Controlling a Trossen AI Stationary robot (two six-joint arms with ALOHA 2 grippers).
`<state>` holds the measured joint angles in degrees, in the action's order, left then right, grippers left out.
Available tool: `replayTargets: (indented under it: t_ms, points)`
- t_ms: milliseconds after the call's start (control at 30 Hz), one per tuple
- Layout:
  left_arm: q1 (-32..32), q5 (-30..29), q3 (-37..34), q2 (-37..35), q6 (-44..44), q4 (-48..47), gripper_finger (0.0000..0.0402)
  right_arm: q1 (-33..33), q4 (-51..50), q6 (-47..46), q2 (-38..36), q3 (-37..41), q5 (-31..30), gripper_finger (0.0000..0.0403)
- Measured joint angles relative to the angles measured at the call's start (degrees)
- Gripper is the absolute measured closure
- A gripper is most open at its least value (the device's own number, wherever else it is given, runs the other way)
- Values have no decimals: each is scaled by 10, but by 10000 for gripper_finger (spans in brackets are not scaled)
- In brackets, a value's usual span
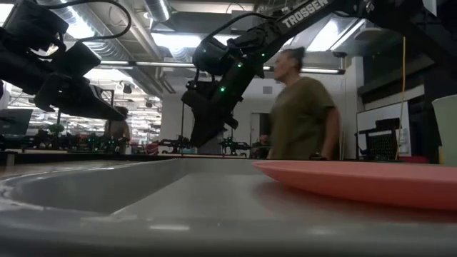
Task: Pick and place plate/cup/fork/spoon on tray
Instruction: Put the fork on the left side of the pink plate on the light blue tray
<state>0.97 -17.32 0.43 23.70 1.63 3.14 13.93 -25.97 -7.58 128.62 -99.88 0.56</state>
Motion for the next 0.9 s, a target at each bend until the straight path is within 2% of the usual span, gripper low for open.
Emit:
replayTargets:
  t_ms: [467,667,800,900]
  points:
    - [0,0,0,0,0,0,401,-12,-78,-41,11,1,-53,288]
    - [0,0,0,1,0,0,401,-20,-56,-13,19,1,-59,288]
    - [0,-3,0,3,9,0,401,-17,-42,-51,19,-6,-117,288]
    - [0,-1,0,3,19,0,401,-13,-38,-78,16,-8,-116,288]
